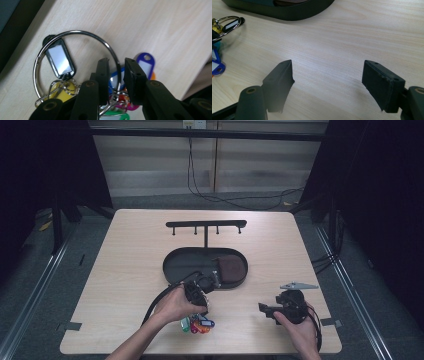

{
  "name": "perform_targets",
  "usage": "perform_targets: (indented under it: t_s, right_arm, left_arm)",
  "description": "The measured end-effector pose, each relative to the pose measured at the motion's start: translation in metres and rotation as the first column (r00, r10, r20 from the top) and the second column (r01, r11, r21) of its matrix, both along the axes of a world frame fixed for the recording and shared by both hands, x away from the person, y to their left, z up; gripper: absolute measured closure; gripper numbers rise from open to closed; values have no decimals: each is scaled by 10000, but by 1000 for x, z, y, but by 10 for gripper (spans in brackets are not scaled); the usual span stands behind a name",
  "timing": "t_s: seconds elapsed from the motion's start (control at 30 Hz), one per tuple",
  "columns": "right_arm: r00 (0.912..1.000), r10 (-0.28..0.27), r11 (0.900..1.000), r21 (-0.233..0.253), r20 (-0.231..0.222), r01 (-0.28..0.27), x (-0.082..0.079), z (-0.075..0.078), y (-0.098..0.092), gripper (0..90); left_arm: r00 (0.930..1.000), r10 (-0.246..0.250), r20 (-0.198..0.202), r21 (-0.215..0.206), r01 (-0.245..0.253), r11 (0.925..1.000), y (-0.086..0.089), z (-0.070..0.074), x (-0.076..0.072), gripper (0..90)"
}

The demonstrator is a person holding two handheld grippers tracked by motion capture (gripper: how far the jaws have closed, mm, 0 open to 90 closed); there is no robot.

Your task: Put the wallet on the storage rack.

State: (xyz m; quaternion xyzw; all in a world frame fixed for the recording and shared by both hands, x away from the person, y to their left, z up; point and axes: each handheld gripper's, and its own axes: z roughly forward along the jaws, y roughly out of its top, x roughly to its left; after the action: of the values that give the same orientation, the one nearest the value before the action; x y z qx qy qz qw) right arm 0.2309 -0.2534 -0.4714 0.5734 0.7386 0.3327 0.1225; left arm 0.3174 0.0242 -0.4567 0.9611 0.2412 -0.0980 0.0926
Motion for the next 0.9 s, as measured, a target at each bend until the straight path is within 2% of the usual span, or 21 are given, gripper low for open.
perform_targets:
  t_s: [0.13, 0.23, 0.43, 0.5, 0.53, 0.6, 0.63, 0.73, 0.9]
  right_arm:
    - [10000, -22, 10000, 24, 30, 22, 0, 0, -1, 243]
    - [10000, -24, 10000, 48, -11, 24, 0, 0, -1, 242]
    - [10000, -11, 10000, 47, -48, 12, 0, 0, -1, 241]
    - [10000, 2, 10000, 80, -36, -1, 0, 0, -1, 241]
    - [10000, -10, 9999, 104, -60, 10, 0, 0, -1, 241]
    - [10000, 1, 9998, 185, -93, 1, 0, 0, -1, 239]
    - [10000, -21, 9999, 158, -64, 22, 0, 0, -1, 239]
    - [10000, -33, 9998, 180, -77, 35, 0, 1, -1, 239]
    - [9999, -59, 9998, 211, -95, 61, 0, 1, -1, 239]
  left_arm:
    - [9999, -95, -122, 99, 96, 9999, -2, -4, 1, 781]
    - [9996, -125, -235, 81, 127, 9999, -2, -3, 2, 847]
    - [9996, -166, -209, 75, 168, 9998, -1, 2, 0, 866]
    - [9995, -267, -192, 106, 269, 9996, 1, 7, 0, 866]
    - [9997, -215, -122, 10, 215, 9998, 1, 10, 0, 867]
    - [9988, -474, -153, -117, 473, 9988, 4, 17, 1, 867]
    - [9990, -390, -202, -257, 385, 9989, 4, 19, 1, 867]
    - [9988, -466, -140, -227, 463, 9987, 8, 27, 3, 868]
    - [9988, -404, 261, -169, 408, 9990, 15, 40, 5, 869]
